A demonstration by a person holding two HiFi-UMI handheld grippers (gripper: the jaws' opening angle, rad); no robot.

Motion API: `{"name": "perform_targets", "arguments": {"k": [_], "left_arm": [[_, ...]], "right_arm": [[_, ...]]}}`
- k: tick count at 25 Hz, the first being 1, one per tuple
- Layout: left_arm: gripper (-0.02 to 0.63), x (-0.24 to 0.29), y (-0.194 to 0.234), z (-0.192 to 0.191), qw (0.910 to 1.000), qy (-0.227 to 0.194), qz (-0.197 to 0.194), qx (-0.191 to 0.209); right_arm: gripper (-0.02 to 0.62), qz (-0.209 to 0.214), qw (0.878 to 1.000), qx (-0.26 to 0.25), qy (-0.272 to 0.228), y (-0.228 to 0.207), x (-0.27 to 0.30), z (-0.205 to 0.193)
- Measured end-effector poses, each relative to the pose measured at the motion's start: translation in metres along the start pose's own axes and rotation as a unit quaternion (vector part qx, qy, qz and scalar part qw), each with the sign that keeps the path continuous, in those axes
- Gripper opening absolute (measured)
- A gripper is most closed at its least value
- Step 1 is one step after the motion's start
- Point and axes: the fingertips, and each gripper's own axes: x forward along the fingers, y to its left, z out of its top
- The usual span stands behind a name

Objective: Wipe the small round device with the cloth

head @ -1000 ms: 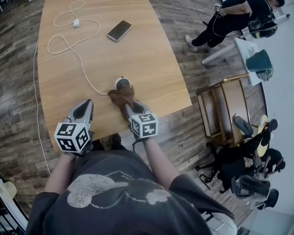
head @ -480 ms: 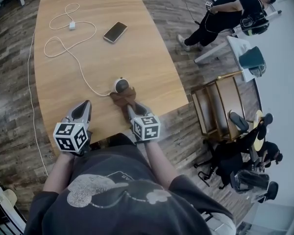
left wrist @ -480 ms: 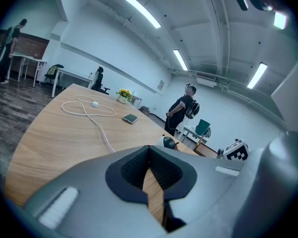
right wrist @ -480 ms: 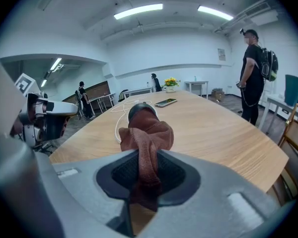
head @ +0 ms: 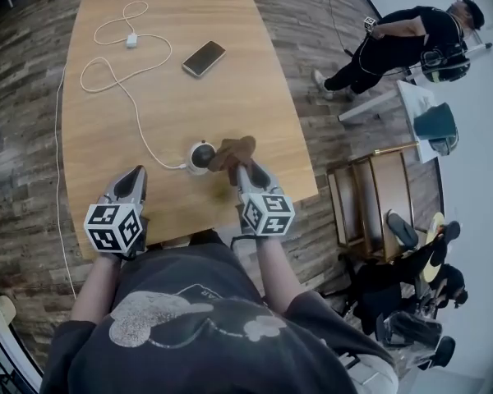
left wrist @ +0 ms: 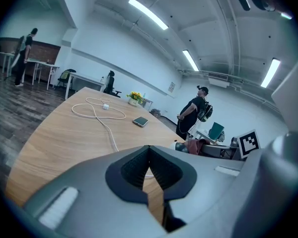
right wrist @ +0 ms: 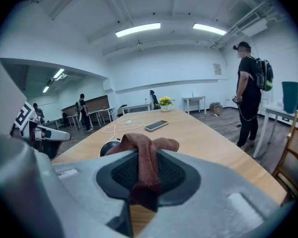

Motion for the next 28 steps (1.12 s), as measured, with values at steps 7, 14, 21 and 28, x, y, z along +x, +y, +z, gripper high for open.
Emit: {"name": "perform_targets", "arguments": {"k": [7, 14, 21, 28], "left_arm": [[0.018, 0.018, -0.027, 0.011, 0.9992, -0.024, 0.030, 0.000], [0.018, 0.026, -0.032, 0.009, 0.9963, -0.036, 0.077, -0.013], [0.018, 0.033, -0.036, 0.002, 0.9923, -0.040, 0.114, -0.029], [0.018, 0.041, -0.045, -0.009, 0.9887, -0.046, 0.136, -0.044]], "right_arm": [[0.077, 0.109, 0.993, -0.030, -0.017, 0.017, 0.042, 0.032], [0.077, 0.194, 0.978, -0.043, 0.054, 0.030, 0.070, -0.002], [0.077, 0.231, 0.963, -0.082, 0.110, 0.026, 0.080, -0.037], [0.077, 0.261, 0.953, -0.106, 0.109, 0.022, 0.082, -0.034]]}}
